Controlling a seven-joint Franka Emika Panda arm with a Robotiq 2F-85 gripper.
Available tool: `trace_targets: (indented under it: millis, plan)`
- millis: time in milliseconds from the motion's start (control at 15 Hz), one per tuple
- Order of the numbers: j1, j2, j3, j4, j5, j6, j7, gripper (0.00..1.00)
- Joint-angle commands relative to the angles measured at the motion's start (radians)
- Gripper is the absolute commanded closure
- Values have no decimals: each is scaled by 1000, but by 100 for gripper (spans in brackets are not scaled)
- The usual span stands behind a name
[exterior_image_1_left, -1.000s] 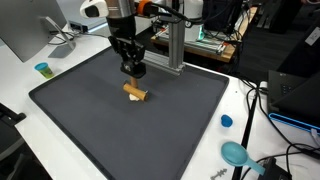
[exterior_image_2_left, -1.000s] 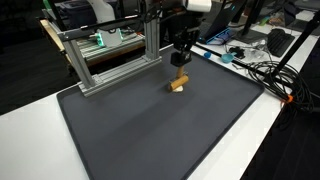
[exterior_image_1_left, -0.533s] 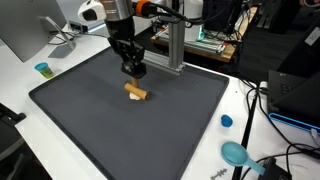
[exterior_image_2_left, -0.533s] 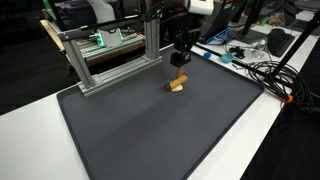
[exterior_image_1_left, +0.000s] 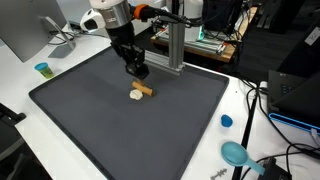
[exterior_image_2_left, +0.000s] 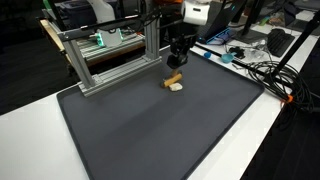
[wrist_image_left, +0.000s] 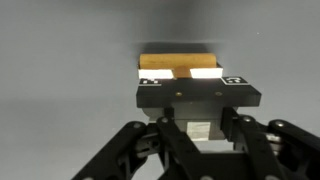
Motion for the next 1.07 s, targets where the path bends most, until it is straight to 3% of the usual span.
trace_targets:
  millis: [0, 267, 467, 533, 600, 667, 733, 800, 1000]
  plan:
    - [-50, -3, 7, -21, 118, 11, -77, 78]
    - [-84, -169, 7, -139, 172, 41, -195, 78]
    - [-78, -242, -14, -175, 137, 47, -187, 78]
    - [-71, -257, -18, -181, 127, 48, -168, 78]
    - [-70, -184, -18, -118, 132, 25, -169, 78]
    - [-70, -202, -19, -126, 132, 23, -169, 53]
    - [-69, -203, -19, -126, 132, 22, -169, 53]
    - [-66, -183, -22, -119, 121, 36, -148, 78]
    - [-68, -139, -28, -97, 120, 63, -129, 78]
